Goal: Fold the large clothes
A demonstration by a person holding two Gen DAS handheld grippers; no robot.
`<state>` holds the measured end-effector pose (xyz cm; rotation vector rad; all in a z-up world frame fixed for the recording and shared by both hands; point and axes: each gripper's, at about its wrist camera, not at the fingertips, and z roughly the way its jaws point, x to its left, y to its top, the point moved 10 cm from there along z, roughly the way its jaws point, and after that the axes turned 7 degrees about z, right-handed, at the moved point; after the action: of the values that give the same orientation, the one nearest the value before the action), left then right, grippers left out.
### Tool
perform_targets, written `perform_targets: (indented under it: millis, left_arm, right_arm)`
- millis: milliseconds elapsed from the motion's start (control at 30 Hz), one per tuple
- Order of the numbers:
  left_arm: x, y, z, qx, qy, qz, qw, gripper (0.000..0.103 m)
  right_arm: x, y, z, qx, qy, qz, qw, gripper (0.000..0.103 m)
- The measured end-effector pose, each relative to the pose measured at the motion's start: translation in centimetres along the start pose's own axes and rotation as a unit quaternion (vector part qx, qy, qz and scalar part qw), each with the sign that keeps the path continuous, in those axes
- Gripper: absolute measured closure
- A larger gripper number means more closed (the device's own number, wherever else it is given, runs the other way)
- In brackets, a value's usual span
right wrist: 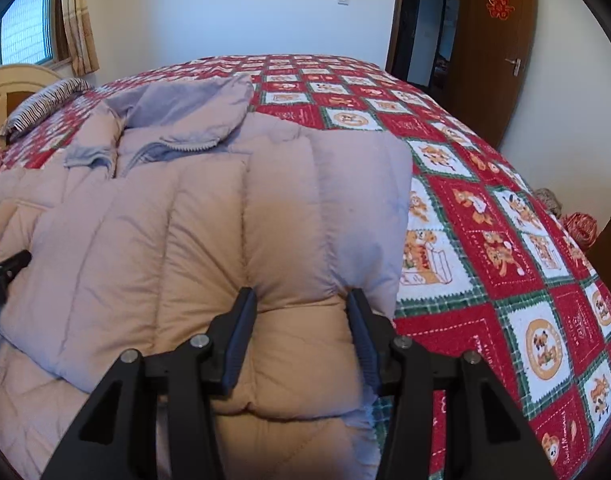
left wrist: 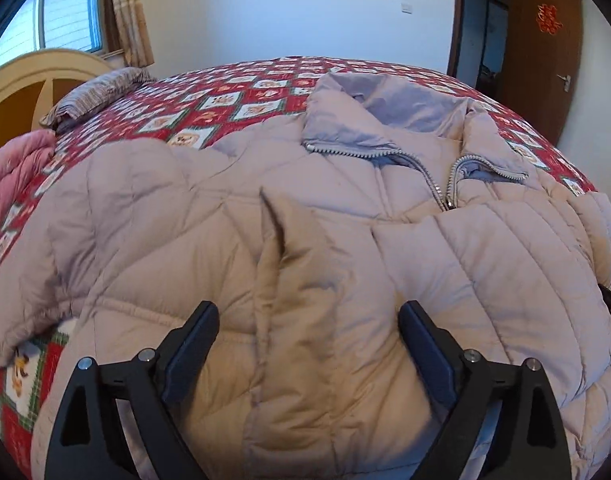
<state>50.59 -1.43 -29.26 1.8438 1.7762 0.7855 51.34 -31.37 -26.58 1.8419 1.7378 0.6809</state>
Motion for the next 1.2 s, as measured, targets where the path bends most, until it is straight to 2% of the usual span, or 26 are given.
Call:
perform_targets:
  millis: [300, 500, 600, 667, 800, 867, 933, 1000, 1067, 1200]
  left_arm:
    - [0.5, -1.3, -0.7, 0.002, 0.007, -0.022, 0.9997, 0.006]
    - [0.3, -1.5, -0.1, 0.012, 0.014, -0.018, 0.9997, 0.002]
    - [0.6, -1.2, -0.3, 0.018, -0.003, -0.026, 0.9995, 0.002]
    - [1.2, -0.5, -1.8, 0.009, -0.019, -0.039, 0.9990, 0.002]
    - [2.4, 0.9, -6.1, -0.047, -0.027, -0.053, 0.9972, 0.002]
    - [2.2, 0.9, -5.8, -0.038, -0.001, -0.028, 0.9989, 0.002]
    - [2.2, 0.4, -4.3, -0.017, 0.026, -0.009, 0.9995, 0.002]
    - [2.4, -0.7, -2.8, 0.008, 0.043, -0.007, 0.9990, 0.002]
    - [2.4, -1.4, -1.9, 0.011, 0.033, -0.022, 0.9991, 0.002]
    - [2.5, -2.1, -1.4, 0.014, 0.016, -0.031, 0.9993, 0.001]
  right_arm:
    - [0.8, 0.5, 1.1, -0.003, -0.024, -0.033, 0.999, 0.050]
    - [0.6, 0.6, 1.6, -0.002, -0.016, -0.030, 0.999, 0.050]
    - [0.7, 0.5, 1.3, 0.000, -0.016, -0.030, 0.999, 0.049]
    - [0.6, 0.7, 0.5, -0.001, -0.014, -0.026, 1.000, 0.048]
    - [0.9, 1.9, -3.6, -0.025, 0.002, 0.003, 1.000, 0.033]
    - [2.3, 2.5, -5.3, -0.043, 0.008, -0.003, 0.999, 0.032]
    - [5.5, 2.9, -6.8, -0.053, 0.034, -0.026, 0.998, 0.032]
    - [8.4, 2.4, -6.5, -0.037, 0.058, -0.043, 0.997, 0.032]
    - [10.0, 1.4, -5.4, -0.017, 0.070, -0.052, 0.996, 0.032]
    - [11.4, -2.3, -0.8, 0.031, 0.055, -0.075, 0.995, 0.032]
